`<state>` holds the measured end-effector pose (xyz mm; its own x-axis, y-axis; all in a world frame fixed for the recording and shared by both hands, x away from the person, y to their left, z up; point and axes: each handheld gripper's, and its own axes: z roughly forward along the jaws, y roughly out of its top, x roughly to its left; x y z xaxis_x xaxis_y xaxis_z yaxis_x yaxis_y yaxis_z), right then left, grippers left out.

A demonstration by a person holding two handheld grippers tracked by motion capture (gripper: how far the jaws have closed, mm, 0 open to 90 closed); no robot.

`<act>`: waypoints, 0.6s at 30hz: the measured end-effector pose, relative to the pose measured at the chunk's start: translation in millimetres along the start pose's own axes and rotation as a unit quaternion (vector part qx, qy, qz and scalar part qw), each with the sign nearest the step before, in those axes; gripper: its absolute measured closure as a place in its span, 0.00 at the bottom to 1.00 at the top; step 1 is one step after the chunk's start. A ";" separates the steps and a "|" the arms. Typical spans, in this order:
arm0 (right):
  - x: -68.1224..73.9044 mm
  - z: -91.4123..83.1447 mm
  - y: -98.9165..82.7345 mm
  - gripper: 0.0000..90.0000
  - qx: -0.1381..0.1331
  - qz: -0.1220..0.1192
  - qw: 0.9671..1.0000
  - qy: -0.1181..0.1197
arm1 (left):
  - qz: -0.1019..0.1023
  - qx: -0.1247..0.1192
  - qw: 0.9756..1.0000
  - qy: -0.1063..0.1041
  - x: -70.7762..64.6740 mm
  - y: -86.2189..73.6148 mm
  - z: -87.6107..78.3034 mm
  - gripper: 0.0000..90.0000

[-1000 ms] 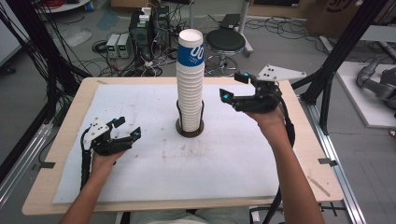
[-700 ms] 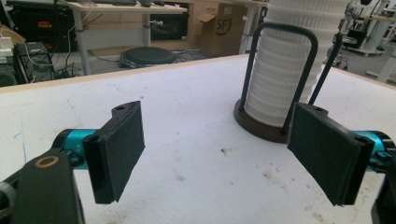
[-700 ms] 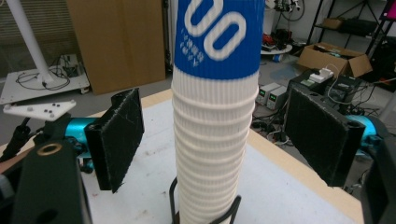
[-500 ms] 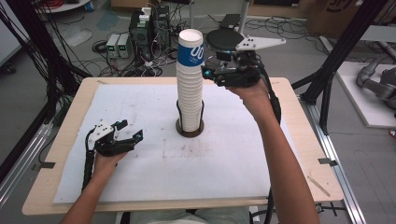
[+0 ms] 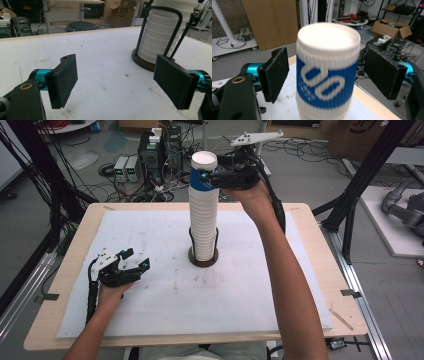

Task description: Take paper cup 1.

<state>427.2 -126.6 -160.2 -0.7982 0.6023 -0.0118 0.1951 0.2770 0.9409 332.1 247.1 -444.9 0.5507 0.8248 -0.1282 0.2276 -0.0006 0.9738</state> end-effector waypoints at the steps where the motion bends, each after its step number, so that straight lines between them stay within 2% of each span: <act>1: 0.0 0.0 0.0 0.23 0.000 0.000 1.000 0.000 | 0.002 0.000 1.000 0.000 0.3 0.4 -0.5 0.21; 2: -0.1 3.2 3.2 0.24 0.002 -0.001 1.000 -0.004 | 0.000 -0.002 1.000 0.001 0.1 0.5 -0.5 0.21; 4: -0.9 3.9 4.5 0.33 -0.001 0.000 1.000 -0.002 | 0.001 0.000 1.000 -0.001 0.4 1.0 -1.4 0.21; 12: -2.3 2.7 6.1 0.35 -0.003 0.003 1.000 0.004 | 0.007 -0.002 1.000 -0.008 -2.2 3.0 -1.7 0.21; 18: -0.8 -3.7 13.9 0.35 -0.029 0.003 1.000 0.003 | 0.007 -0.003 1.000 -0.013 -3.7 3.5 -0.8 0.21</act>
<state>428.5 -126.0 -145.9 -0.8009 0.5988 -0.0036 0.1667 0.2287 0.9591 330.2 244.6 -440.9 0.5747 0.8096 -0.1192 0.2151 -0.0089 0.9766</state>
